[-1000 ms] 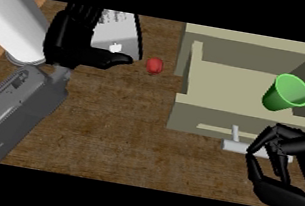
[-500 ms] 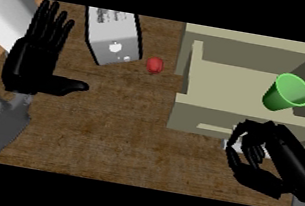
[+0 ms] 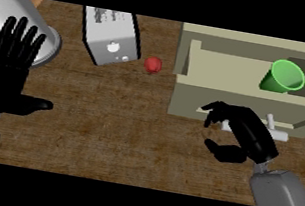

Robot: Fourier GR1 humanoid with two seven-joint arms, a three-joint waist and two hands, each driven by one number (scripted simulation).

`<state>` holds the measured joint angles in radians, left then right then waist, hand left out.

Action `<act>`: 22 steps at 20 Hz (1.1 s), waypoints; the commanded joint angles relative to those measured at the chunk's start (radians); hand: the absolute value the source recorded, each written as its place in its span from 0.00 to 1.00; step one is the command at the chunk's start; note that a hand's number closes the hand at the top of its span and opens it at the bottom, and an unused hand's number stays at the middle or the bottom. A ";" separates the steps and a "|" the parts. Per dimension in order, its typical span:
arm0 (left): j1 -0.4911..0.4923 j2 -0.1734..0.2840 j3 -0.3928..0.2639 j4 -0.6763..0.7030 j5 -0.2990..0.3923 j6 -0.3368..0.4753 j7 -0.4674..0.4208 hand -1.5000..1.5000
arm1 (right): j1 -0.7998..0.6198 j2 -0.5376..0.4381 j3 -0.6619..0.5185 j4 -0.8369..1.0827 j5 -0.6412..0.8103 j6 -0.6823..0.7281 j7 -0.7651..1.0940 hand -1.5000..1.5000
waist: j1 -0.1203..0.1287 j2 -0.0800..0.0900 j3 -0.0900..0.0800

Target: Pick up the cup, place it into the drawer and close the drawer

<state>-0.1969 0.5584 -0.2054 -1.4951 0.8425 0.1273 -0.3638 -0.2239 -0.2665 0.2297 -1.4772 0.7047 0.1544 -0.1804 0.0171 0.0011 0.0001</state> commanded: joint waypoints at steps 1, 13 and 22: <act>0.097 0.015 0.048 -0.022 -0.009 -0.076 -0.022 0.00 | -0.059 0.000 0.002 0.156 0.072 -0.025 -0.040 0.00 | -0.003 0.000 0.000; 0.149 0.003 0.172 -0.078 -0.009 -0.151 0.065 0.00 | -0.425 0.093 -0.132 0.757 0.109 -0.114 -0.172 0.00 | 0.006 0.002 0.001; 0.149 -0.015 0.206 0.062 -0.026 -0.302 -0.004 0.00 | -0.666 -0.020 -0.251 1.161 0.087 -0.112 -0.365 0.00 | 0.034 0.017 0.001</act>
<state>-0.0810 0.5382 -0.0238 -1.4623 0.8159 -0.1147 -0.3413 -0.7992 -0.2364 0.0146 -0.4535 0.7902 0.0243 -0.5192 0.0358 0.0049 -0.0018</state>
